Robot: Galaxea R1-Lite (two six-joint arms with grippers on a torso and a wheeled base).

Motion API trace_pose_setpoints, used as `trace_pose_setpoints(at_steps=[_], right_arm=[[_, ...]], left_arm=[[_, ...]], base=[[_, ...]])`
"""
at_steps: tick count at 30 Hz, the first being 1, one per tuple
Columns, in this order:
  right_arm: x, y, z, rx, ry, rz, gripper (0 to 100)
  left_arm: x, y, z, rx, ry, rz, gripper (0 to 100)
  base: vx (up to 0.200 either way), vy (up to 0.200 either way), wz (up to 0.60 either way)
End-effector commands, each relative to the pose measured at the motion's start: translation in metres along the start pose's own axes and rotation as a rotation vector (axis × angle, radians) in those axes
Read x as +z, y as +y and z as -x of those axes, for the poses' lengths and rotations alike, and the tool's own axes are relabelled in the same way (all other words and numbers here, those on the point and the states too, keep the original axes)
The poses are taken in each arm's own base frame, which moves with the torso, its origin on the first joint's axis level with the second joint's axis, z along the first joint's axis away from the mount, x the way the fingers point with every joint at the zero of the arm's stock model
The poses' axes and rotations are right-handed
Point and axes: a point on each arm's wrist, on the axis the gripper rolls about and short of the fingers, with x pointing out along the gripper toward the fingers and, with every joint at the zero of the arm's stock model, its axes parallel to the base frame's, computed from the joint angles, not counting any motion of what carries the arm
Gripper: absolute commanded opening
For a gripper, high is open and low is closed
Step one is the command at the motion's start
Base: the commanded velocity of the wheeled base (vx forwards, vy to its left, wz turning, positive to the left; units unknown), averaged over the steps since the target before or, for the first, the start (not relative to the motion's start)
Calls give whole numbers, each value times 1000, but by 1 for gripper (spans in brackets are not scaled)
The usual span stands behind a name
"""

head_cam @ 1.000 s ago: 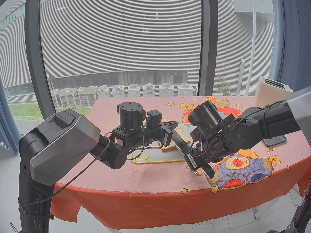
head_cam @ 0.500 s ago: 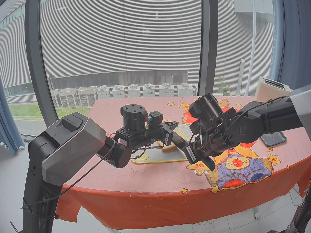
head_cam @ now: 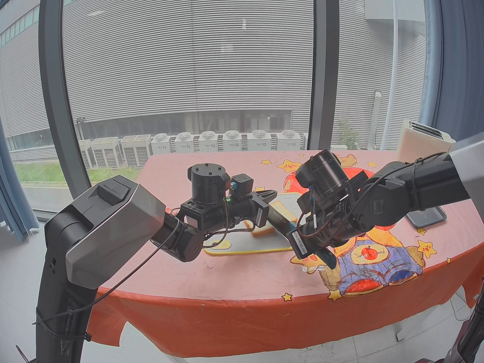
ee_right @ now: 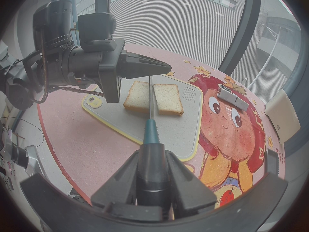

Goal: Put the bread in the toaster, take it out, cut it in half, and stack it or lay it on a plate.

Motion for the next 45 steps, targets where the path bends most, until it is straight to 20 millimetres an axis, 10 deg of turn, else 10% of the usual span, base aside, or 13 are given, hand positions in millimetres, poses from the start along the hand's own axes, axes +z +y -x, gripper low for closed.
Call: trace_pose_setpoints(at_steps=[1,45], right_arm=[[2,2,1,3,-9,3,0],[9,-2,34,19,-92,-22,0]], left_arm=[[0,-1,2,0,6,3,0],[47,-5,41,32,-91,-37,0]], base=[[0,0,0],[0,0,0]])
